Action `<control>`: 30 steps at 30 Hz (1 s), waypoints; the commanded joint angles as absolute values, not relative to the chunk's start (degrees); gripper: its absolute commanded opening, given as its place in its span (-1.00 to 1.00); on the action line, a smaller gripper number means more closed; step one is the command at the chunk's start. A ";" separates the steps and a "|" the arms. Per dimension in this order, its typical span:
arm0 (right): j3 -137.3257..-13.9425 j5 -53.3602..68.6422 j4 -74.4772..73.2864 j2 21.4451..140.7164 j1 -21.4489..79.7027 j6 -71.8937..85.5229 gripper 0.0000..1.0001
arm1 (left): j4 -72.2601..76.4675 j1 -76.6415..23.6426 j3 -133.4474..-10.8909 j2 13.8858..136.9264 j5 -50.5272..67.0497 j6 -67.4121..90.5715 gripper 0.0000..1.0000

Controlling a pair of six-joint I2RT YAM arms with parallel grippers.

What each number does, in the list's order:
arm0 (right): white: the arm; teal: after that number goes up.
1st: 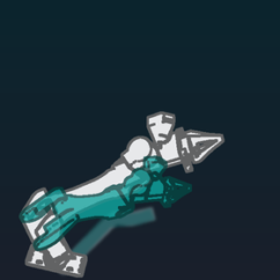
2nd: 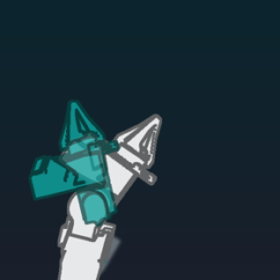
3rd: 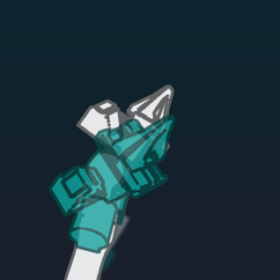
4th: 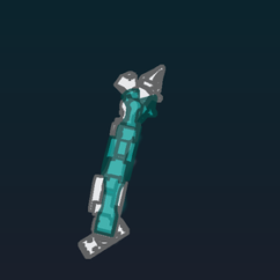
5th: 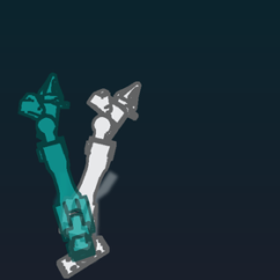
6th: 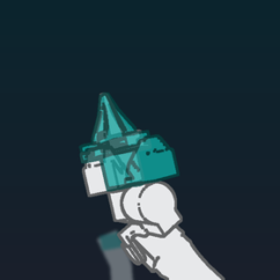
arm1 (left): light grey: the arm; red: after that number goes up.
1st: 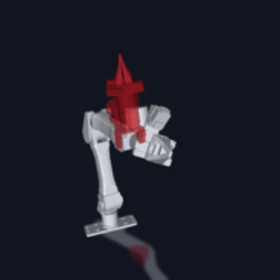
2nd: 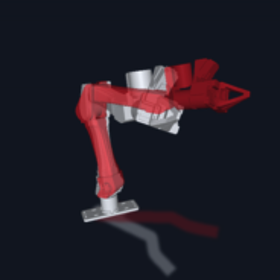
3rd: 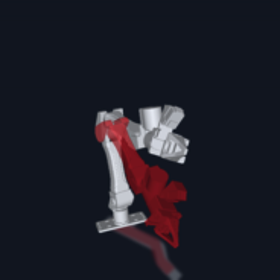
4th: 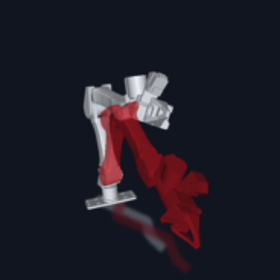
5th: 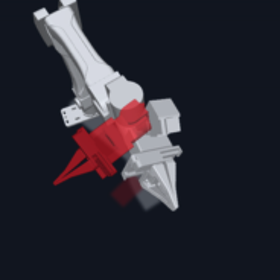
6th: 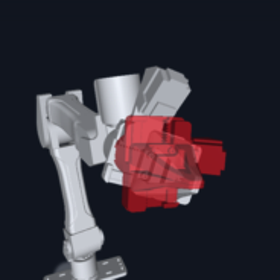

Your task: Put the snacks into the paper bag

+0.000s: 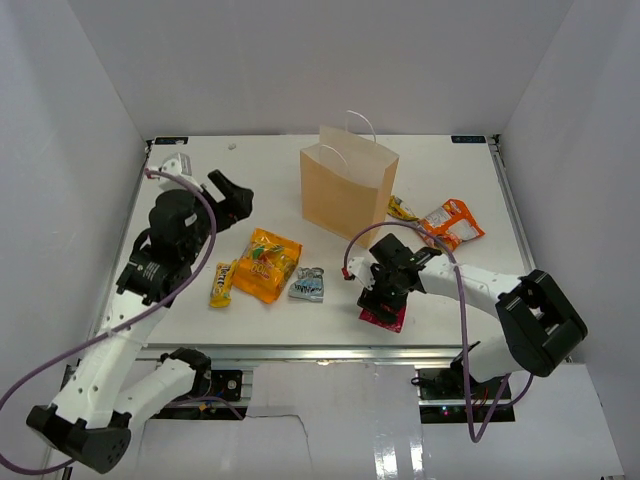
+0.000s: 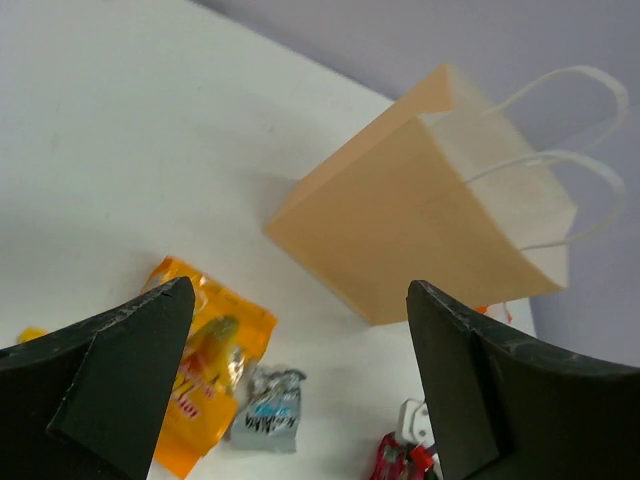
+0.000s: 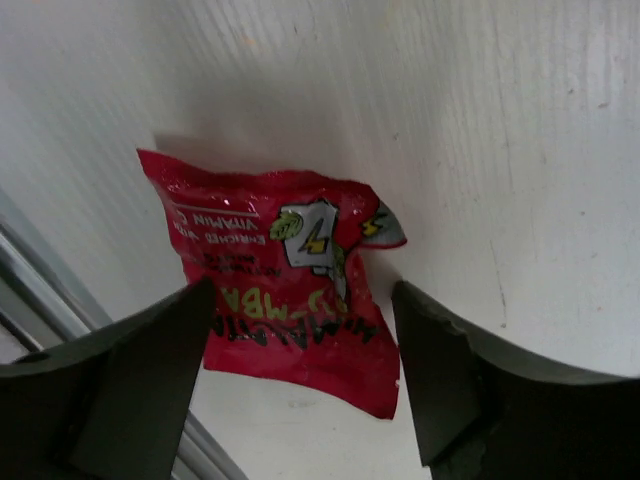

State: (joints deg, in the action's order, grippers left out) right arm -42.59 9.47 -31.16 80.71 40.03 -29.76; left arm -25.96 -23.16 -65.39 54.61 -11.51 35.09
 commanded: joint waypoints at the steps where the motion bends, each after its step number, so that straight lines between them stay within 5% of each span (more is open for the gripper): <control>1: -43.07 3.35 -26.81 83.14 41.74 -23.47 0.48 | -33.83 -22.94 -57.23 48.97 -18.01 40.95 0.96; 4: -41.93 1.32 -24.88 83.32 42.19 -23.29 0.27 | -36.47 -22.94 -52.22 43.71 -19.07 44.99 0.96; 8: -41.13 1.23 -24.52 82.97 42.28 -23.82 -0.58 | -37.97 -22.94 -47.73 40.78 -19.34 48.86 0.96; 11: -41.48 2.72 -25.40 80.61 42.19 -25.48 -0.84 | -39.81 -22.94 -44.92 40.52 -19.34 53.07 0.96; 21: -62.55 21.00 -33.31 64.78 37.53 -47.46 -0.85 | -48.86 -23.03 -43.33 46.41 -22.06 61.35 0.96; 30: -98.86 15.30 -26.28 79.26 30.86 -25.61 -0.85 | -53.00 -22.94 -40.96 41.14 -23.91 61.18 0.96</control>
State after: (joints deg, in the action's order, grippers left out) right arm -93.27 17.69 -29.23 74.22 32.95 -34.98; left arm -50.43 -23.09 -41.67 43.66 -21.96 60.80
